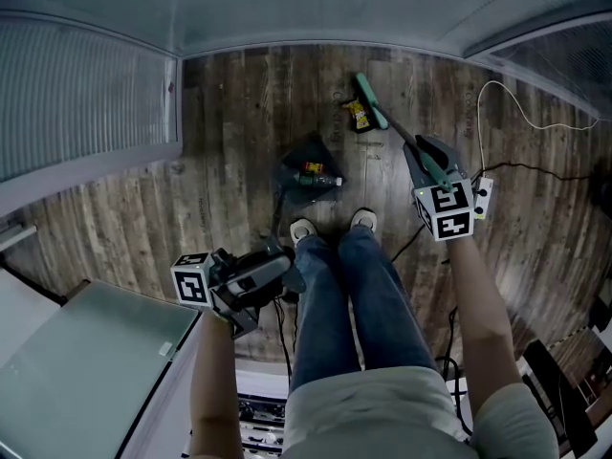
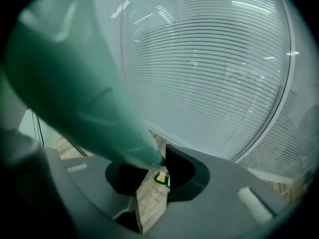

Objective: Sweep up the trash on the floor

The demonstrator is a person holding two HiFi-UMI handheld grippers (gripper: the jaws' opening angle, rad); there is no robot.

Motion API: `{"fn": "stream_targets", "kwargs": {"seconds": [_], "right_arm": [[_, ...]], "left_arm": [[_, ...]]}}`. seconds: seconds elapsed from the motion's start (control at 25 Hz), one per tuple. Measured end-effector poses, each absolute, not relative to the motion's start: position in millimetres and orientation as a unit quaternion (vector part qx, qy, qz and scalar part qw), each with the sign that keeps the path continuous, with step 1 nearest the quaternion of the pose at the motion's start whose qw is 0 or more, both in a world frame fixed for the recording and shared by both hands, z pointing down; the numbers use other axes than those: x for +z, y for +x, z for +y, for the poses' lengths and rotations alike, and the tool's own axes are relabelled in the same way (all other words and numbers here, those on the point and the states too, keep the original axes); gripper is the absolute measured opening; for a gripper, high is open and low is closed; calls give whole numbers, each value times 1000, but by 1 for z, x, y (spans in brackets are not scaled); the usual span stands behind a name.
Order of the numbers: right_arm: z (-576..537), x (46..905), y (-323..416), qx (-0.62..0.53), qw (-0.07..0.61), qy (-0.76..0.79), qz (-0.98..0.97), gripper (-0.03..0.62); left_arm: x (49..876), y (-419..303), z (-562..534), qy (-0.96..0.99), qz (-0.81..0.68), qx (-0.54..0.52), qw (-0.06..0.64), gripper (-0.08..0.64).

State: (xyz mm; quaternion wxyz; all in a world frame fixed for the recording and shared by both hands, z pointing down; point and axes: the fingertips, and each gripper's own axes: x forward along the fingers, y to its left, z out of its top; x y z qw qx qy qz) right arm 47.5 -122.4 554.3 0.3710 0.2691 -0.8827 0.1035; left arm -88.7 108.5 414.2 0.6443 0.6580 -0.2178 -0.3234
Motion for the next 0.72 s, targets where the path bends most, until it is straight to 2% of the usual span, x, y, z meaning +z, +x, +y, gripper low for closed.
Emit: {"fn": "stream_targets", "kwargs": {"seconds": [0.72], "right_arm": [[-79,551,45,107,378,215,-894,97]], "left_arm": [[416,-89,112,659,-223,-328,639,71]]}}
